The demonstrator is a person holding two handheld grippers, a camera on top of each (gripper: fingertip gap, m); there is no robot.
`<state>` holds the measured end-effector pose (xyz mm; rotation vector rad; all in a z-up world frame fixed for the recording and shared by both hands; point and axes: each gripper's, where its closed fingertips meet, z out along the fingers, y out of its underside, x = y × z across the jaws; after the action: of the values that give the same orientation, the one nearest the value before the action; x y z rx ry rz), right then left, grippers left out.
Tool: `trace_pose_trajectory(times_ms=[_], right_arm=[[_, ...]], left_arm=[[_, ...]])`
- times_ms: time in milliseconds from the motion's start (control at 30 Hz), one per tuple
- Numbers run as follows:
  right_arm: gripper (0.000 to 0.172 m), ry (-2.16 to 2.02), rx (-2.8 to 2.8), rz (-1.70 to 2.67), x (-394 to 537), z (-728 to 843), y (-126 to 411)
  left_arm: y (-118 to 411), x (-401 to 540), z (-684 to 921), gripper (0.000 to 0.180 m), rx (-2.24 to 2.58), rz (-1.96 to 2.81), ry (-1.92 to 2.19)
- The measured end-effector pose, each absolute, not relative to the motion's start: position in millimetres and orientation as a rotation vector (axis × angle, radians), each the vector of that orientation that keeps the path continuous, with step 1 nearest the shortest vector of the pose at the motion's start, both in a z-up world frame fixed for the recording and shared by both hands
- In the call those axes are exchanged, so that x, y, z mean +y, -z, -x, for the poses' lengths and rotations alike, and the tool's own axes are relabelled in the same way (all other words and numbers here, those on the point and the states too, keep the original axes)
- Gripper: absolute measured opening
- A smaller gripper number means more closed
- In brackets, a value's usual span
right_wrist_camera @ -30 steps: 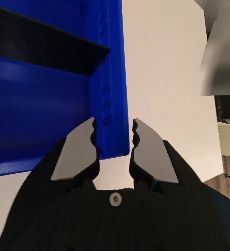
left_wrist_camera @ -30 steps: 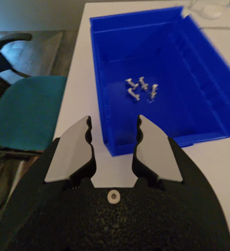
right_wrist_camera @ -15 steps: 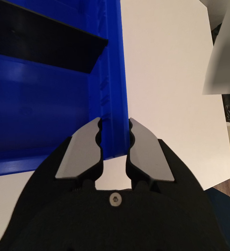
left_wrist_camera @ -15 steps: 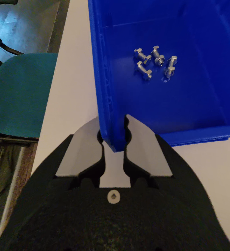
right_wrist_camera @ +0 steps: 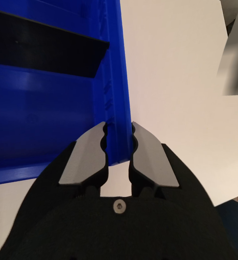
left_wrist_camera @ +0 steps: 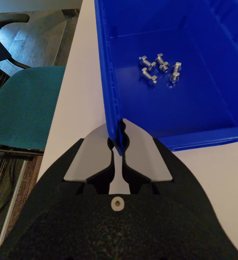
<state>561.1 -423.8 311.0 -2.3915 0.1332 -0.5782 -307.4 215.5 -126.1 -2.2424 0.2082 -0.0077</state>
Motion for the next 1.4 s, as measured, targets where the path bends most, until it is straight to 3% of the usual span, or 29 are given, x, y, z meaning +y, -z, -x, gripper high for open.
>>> trace_pose_trajectory(times_ms=[1400], right_arm=[[0.020, 0.419, 0.007, 2.371, -417, -554, -311]], left_arm=[[127, 237, 336, 0.005, 0.355, 2.227, 0.077]])
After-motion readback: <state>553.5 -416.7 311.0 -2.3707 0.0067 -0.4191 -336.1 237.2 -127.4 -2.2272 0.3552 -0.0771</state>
